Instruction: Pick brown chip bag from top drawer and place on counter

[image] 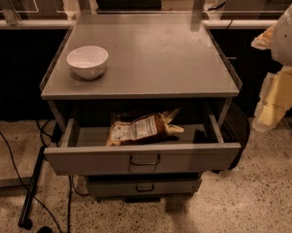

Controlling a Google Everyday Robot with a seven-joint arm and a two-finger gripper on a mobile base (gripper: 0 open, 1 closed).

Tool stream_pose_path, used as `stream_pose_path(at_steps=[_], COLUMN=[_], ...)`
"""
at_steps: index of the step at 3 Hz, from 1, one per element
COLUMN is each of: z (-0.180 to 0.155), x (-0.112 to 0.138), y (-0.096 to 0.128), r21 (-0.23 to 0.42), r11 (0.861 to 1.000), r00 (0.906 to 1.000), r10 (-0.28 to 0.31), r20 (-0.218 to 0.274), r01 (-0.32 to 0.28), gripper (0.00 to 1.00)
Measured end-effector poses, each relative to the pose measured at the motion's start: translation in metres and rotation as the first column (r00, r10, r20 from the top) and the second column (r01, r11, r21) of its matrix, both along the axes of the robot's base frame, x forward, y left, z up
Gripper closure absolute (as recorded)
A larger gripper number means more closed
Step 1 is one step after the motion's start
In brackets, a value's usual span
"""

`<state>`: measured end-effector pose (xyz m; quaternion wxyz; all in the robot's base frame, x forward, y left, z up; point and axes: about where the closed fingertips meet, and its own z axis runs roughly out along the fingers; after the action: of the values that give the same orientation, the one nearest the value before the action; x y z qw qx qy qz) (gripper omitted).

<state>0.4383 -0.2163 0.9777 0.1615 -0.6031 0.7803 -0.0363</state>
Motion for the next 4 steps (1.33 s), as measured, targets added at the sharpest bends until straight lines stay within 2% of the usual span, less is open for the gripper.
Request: stream_pose_path(at_steps=[1, 2, 4], z=[0.0000, 0.0000, 0.0000], x=[0.0000, 0.0000, 0.0000], y=[0.0000, 0.0000, 0.0000], r21=[0.000, 0.000, 0.000], r11=[1.000, 1.000, 1.000], r00=[1.0000, 1.0000, 1.0000], r10=[0.000, 0.000, 0.000], r20=[0.000, 0.000, 0.000], r01=[0.000, 0.000, 0.000], gripper=[0.00, 0.19, 0.66])
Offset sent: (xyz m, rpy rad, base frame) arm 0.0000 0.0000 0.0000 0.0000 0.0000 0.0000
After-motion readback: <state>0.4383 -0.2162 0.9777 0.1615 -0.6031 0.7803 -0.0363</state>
